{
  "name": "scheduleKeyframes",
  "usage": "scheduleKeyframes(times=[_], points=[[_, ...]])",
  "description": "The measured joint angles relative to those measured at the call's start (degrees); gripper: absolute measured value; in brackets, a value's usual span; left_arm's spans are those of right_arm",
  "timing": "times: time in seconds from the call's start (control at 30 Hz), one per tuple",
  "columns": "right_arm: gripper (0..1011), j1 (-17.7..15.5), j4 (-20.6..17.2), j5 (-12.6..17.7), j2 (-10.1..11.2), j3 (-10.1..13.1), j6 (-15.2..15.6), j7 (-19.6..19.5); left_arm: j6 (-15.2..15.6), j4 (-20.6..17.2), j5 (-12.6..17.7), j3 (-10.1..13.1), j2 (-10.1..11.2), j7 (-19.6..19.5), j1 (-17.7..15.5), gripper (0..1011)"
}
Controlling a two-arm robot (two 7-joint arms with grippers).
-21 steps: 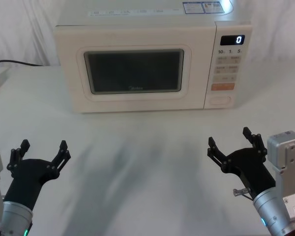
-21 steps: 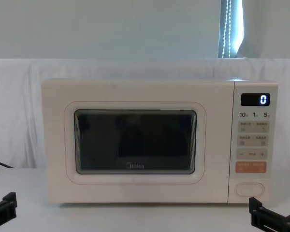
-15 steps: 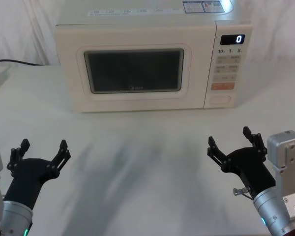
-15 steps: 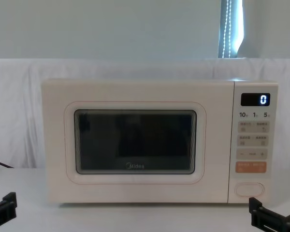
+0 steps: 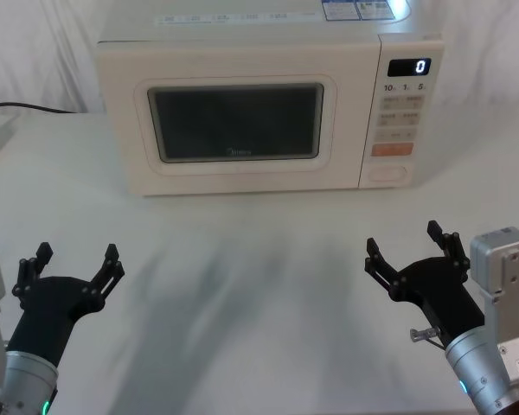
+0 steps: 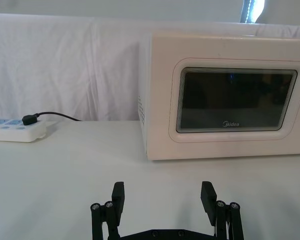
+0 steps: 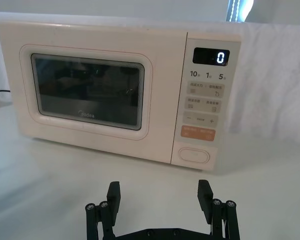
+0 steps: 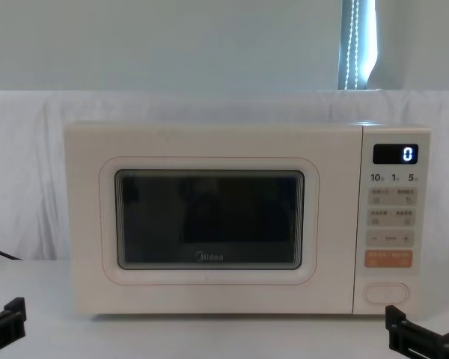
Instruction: Press the button to open the microwave door with one hand; close the microwave door with the other hand.
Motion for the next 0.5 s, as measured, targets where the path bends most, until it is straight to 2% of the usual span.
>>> scheduleKeyframes(times=[0.5], points=[[1002,0.0,0.0,0.0,0.0,0.0,0.0,0.0,0.0,0.0,0.0,0.0,0.0,0.0,0.0,1001]])
